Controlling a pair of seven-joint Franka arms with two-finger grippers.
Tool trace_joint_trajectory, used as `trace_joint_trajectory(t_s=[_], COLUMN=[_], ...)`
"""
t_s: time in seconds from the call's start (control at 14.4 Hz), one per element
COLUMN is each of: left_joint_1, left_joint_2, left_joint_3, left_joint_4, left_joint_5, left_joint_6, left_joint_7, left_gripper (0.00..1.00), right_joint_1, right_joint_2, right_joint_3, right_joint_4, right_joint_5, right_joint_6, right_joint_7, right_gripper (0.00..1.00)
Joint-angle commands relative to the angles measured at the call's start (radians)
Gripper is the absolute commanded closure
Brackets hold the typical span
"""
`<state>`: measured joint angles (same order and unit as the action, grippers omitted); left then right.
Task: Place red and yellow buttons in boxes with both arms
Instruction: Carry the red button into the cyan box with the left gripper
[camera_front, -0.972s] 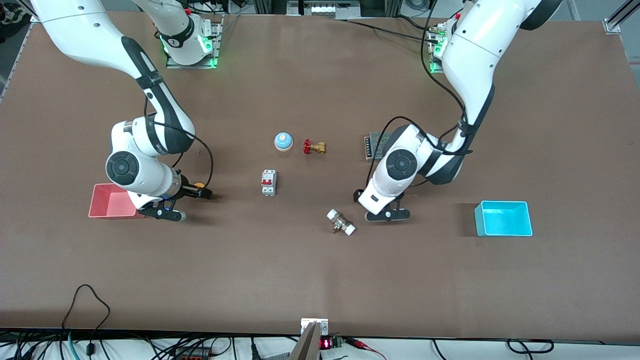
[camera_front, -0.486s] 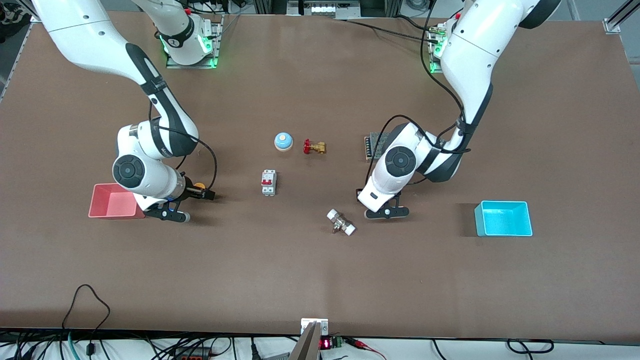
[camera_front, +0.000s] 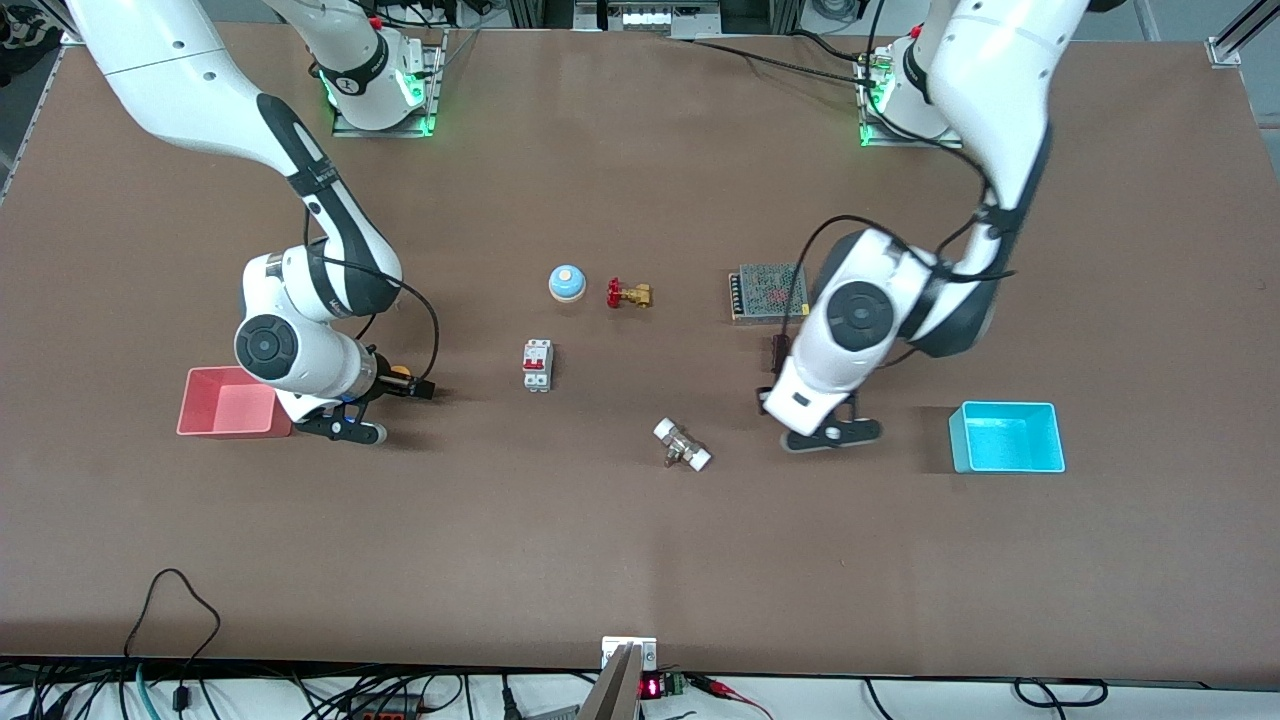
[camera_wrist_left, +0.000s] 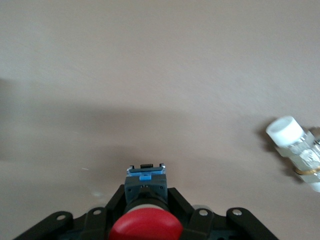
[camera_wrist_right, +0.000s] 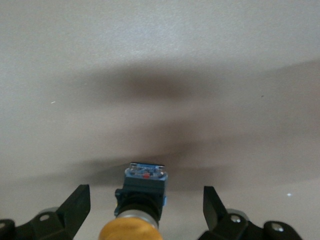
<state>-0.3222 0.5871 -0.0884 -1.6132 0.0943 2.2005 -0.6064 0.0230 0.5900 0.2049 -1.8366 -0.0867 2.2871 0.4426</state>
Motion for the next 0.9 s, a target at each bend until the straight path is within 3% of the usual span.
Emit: trace_joint_trajectory(t_s=[0.0,0.35,0.56,0.62,0.83], left_joint_1=[0.102,0.280,0.366,0.383,0.434], left_joint_2=[-0.035,-0.039,-0.038,-0.036,-0.004], left_joint_3=[0.004,0.004,0.004,0.004,0.006], left_joint_4=[-0.005,-0.005,-0.014,-0.023,-0.039], left_joint_5=[0.016,0.016,0.016,0.016,0.016], left_joint_6=[-0.031,-0.053,-0.082,-0.085,-0.074], left_joint_7=[0.162,0.384,0.474,0.493,0.507], left_gripper=[0.83,0.82,0.82,0.82,0.82], right_joint_1=[-0.003,-0.005,-0.006,-0.006,-0.006], right_joint_2=[-0.002,-0.002,-0.002,-0.001,-0.001], right_joint_3=[0.013,0.013,0.013,0.013,0.013], right_joint_4=[-0.004,-0.009,-0.009,-0.010,-0.010], right_joint_5=[-0.016,-0.018,-0.018,-0.018,-0.018], right_joint_6=[-0.001,0.003,0.005,0.005,0.005], right_joint_7=[0.011,-0.008,-0.021,-0.021,-0.036], right_gripper=[0.05,0.21,0.41,0.50,0.89])
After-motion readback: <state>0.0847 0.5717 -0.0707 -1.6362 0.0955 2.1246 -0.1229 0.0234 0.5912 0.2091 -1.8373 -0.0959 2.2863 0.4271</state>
